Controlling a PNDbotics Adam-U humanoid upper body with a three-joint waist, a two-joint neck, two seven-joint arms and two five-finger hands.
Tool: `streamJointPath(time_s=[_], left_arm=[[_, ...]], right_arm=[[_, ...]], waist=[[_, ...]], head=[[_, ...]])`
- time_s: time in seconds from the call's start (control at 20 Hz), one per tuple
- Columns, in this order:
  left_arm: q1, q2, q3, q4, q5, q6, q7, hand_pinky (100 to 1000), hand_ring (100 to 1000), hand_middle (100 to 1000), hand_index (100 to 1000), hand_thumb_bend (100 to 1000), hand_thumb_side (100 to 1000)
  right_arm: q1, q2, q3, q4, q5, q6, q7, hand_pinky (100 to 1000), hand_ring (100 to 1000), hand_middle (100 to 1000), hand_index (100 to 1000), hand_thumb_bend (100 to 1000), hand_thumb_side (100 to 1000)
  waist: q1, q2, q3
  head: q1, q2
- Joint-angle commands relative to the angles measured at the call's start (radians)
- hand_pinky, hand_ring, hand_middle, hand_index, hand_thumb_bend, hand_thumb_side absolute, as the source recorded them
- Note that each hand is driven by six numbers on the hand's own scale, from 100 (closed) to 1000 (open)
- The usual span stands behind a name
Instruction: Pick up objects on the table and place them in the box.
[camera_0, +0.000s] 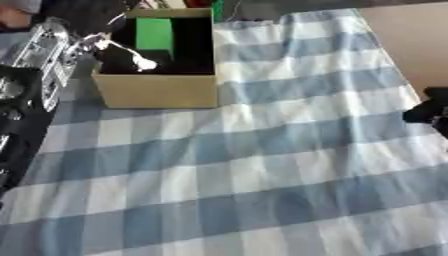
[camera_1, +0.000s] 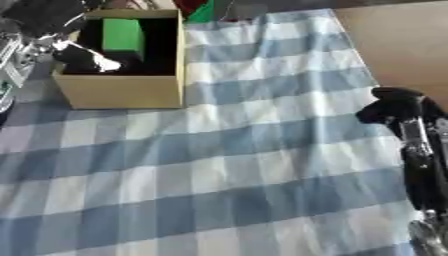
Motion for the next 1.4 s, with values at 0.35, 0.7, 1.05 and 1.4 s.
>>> streamJointPath(time_s=[0.35,0.7,1.05,1.4], left_arm=[[-0.019,0.028,0.013,-0.034,0.009,0.101,0.187,697,840,848,1000,812,685],[0.044,0.088,-0.011,-0.278,0.342,0.187,0.352,686,722,720,921,429,749],[0.246,0.200,-0.001,-0.749,0.762,0.336,0.357,701,675,679,904,334,752],[0.451,0.218,0.035,-1.052,0.976,0.412,0.343,723,658,659,899,295,780]], right_arm=[[-0.002,-0.006,-0.001,-0.017,-0.003,0.009,0.001,635,596,534,727,100,820],[0.020,-0.015,-0.020,-0.017,-0.002,0.006,-0.021,633,597,536,727,100,818],[0.023,-0.036,-0.038,-0.017,-0.023,-0.003,-0.061,636,605,546,734,100,816],[0.022,-0.040,-0.051,-0.017,-0.049,-0.014,-0.091,642,610,553,736,100,813]], waist=[[0.008,-0.020,0.003],[-0.003,-0.063,0.035],[-0.027,-0.127,0.074],[-0.060,-0.180,0.092]], head=[[-0.003,0.005],[-0.021,0.072],[-0.054,0.129],[-0.084,0.165]])
